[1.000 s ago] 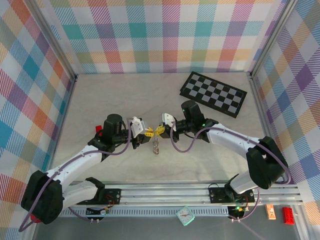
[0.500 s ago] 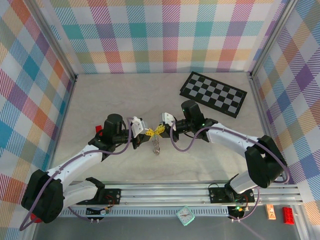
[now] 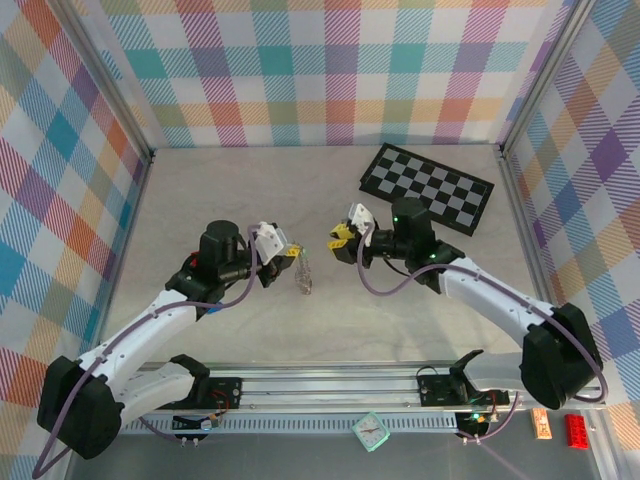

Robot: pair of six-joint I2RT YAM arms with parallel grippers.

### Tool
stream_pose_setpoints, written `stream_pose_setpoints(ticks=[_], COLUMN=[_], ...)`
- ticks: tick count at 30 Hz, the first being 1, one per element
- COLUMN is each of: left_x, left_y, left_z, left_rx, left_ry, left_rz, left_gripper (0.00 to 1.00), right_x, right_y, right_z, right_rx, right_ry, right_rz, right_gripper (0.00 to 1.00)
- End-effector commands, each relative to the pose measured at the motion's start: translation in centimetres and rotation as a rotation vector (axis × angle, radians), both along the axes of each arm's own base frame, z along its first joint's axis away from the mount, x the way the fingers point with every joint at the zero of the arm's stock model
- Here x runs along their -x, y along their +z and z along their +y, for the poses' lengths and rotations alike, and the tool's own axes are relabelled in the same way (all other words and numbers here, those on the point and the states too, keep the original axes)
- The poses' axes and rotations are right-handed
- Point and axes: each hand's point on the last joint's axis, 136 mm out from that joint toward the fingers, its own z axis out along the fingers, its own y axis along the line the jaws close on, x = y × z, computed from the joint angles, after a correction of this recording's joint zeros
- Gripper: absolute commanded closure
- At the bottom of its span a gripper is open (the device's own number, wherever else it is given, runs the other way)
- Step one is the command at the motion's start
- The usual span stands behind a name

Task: Put the keys on the keyring

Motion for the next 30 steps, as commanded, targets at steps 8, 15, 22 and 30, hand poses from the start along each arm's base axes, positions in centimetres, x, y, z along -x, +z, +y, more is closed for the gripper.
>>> stream_pose_setpoints(ticks=[8, 15, 22, 30], left_x=[-3.4, -6.3, -9.9, -12.0], left_y=[5.6, 5.1, 4.7, 5.0], left_z=[4.0, 6.6, 9.1, 11.2], left_rx=[0.023, 0.019, 0.079, 0.104], left_ry=[0.250, 0.331, 0.445, 0.530], left_rz=[-0.027, 0.039, 0.081, 0.072], left_gripper=[1.00, 1.00, 1.00, 1.00], right_x=[1.0, 6.0, 9.6, 10.2], right_y=[2.6, -1.3, -7.7, -14.5], right_z=[1.9, 8.9, 16.5, 24.6], right_rx=[-0.040, 0.084, 0.163, 0.258], right_ry=[0.076, 0.218, 0.340, 0.451], right_rz=[0.270, 0.169, 0.015, -0.044], right_gripper=[0.71, 0.69, 0.63, 0.61])
